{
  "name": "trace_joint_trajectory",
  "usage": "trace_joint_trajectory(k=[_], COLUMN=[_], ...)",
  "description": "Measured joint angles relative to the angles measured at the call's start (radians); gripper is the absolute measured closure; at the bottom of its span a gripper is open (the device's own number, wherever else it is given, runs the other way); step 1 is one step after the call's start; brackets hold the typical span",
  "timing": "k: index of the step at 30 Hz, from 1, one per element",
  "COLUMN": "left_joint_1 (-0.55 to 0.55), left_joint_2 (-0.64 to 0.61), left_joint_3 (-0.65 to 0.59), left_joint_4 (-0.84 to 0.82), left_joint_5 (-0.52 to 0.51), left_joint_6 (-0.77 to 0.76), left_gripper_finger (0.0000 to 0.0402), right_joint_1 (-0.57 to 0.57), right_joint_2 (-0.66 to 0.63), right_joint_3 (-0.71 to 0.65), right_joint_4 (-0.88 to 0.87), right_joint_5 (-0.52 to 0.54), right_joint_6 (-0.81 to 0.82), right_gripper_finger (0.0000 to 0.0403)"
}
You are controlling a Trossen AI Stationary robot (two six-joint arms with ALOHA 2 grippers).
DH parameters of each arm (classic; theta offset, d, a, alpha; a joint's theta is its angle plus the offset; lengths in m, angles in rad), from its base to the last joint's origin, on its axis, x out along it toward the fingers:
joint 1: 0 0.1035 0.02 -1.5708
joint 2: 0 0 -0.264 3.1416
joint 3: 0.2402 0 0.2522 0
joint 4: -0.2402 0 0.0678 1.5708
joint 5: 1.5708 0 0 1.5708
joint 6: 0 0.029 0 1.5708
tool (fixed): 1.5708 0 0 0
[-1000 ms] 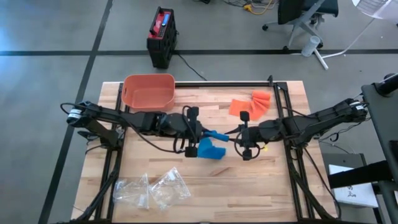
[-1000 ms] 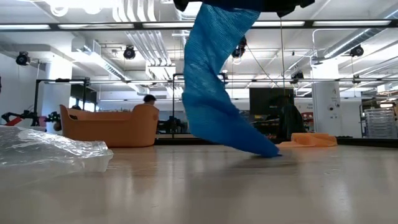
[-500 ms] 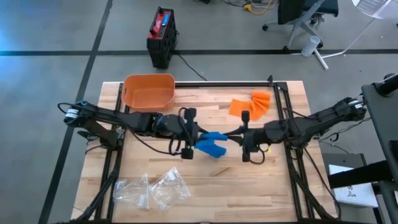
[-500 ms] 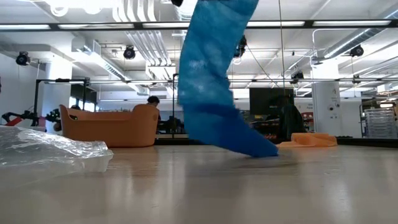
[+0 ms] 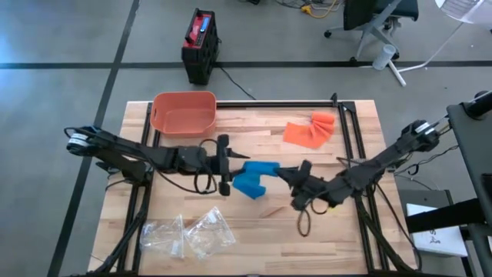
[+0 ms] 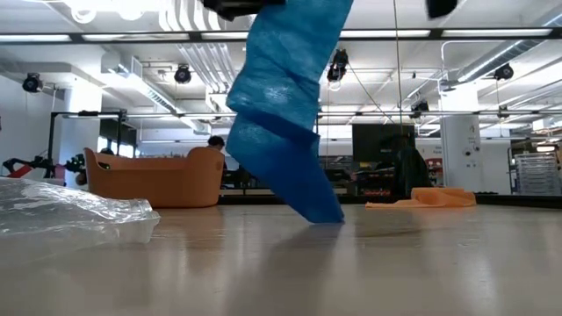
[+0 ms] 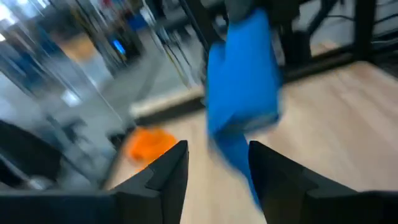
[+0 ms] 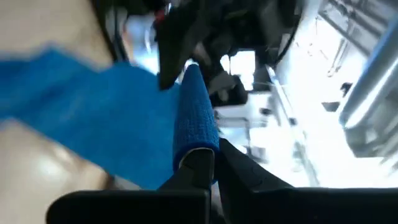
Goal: Roll bandage
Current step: Roll the blue bandage
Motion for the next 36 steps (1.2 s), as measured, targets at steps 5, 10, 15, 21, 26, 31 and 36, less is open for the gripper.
trace_joint_trajectory(k=[5,10,15,21,26,31,36], left_joint_1=[0.005,0.021,0.022,0.018,0.018,0.018,0.007], left_joint_2=[0.005,0.003,0.001,-0.006,-0.012,-0.012,-0.012], left_joint_3=[-0.114,-0.140,-0.140,-0.140,-0.090,0.001,0.096], left_joint_4=[0.271,0.307,0.305,0.304,0.196,0.064,-0.062], left_joint_5=[-0.088,-0.103,-0.126,-0.125,-0.126,-0.125,-0.124], left_joint_6=[0.256,0.298,0.376,0.322,0.215,0.198,0.195], left_gripper_finger=[0.0253,0.0262,0.0284,0.0358,0.0394,0.0400,0.0401], right_joint_1=[0.000,0.000,0.019,0.024,0.024,0.023,0.020], right_joint_2=[0.068,0.092,0.122,0.138,0.138,0.137,0.137], right_joint_3=[0.000,0.001,0.038,0.061,0.061,0.060,0.059], right_joint_4=[0.099,0.134,0.127,0.123,0.123,0.096,-0.005], right_joint_5=[0.026,-0.018,-0.060,-0.060,-0.065,-0.094,-0.095], right_joint_6=[-0.235,-0.293,-0.289,-0.287,-0.246,-0.173,-0.027], right_gripper_finger=[0.0400,0.0400,0.0401,0.0401,0.0401,0.0401,0.0401])
